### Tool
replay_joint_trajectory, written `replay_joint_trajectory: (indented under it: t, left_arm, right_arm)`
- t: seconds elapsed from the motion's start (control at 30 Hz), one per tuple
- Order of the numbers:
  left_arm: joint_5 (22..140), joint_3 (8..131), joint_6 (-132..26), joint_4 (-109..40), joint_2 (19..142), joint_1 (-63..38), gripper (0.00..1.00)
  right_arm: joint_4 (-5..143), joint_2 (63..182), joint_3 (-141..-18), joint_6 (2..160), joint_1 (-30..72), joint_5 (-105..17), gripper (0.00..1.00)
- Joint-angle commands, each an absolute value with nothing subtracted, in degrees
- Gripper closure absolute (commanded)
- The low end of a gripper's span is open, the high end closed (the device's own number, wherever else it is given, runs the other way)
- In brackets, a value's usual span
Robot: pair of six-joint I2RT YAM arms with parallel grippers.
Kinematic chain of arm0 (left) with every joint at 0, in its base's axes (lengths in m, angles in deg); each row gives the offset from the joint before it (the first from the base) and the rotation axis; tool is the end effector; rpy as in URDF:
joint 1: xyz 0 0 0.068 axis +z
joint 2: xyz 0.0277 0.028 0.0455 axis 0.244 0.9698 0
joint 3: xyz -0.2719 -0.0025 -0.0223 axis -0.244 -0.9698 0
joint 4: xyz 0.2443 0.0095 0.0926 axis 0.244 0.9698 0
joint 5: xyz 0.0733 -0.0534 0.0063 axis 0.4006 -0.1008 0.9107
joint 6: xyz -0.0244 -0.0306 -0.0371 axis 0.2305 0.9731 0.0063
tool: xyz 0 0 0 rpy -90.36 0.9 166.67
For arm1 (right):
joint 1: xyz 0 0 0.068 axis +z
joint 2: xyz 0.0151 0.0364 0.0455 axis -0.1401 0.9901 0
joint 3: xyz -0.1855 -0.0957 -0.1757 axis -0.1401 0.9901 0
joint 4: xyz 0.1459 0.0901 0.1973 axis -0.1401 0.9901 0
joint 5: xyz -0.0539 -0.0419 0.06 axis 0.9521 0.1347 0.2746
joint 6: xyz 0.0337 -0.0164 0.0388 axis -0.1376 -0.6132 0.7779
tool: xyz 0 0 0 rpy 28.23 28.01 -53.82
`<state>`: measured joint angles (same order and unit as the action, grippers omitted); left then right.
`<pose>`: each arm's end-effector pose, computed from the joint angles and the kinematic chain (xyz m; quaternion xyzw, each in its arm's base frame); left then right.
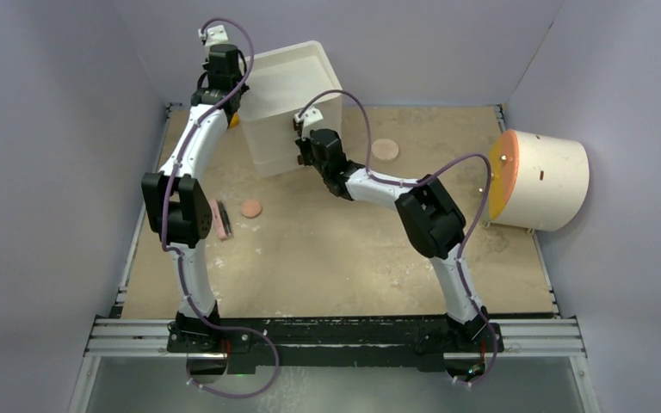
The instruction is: Organize the makeup
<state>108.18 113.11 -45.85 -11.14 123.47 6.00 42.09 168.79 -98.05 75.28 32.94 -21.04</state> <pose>0.4893 -0.0580 0.3510 -0.1674 0.8132 0.0088 0.5573 0.4022 0.3373 0.2279 -0.1725 0.7268 0.1448 0.6489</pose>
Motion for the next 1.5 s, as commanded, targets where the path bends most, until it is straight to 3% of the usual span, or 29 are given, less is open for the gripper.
replay_joint_trajectory:
  t: [0.0, 0.4, 1.2, 1.23, 1.3, 1.33, 1.4, 1.47]
  left_arm:
    - [99.66, 110.31, -45.67, 3.92, 127.86, 3.05, 1.00]
    - [102.04, 113.20, -43.92, 5.61, 130.10, 3.13, 1.00]
    - [103.03, 119.65, -42.90, 8.42, 132.97, 3.75, 1.00]
    - [102.95, 119.73, -42.90, 8.42, 132.98, 3.83, 1.00]
    - [102.71, 119.83, -42.92, 8.34, 132.98, 3.84, 1.00]
    - [102.67, 119.89, -42.97, 8.34, 133.01, 3.88, 1.00]
    - [102.62, 120.12, -42.99, 8.48, 133.20, 3.92, 1.00]
    - [102.61, 120.36, -43.03, 8.65, 133.24, 4.01, 1.00]
  right_arm:
    - [33.52, 162.60, -91.94, 76.84, 31.15, -20.79, 1.00]
    - [32.95, 145.15, -69.13, 81.84, 33.85, -18.24, 1.00]
    - [51.96, 129.13, -50.43, 92.81, 45.51, -13.78, 1.00]
    - [53.36, 129.16, -50.41, 93.11, 45.61, -13.85, 0.88]
    - [54.85, 128.77, -49.94, 93.31, 45.96, -13.33, 0.52]
    - [54.57, 128.25, -49.68, 92.67, 46.17, -13.03, 0.40]
    - [53.33, 126.36, -49.93, 90.25, 46.75, -12.66, 0.28]
    - [52.54, 124.33, -52.03, 87.17, 47.80, -12.87, 0.24]
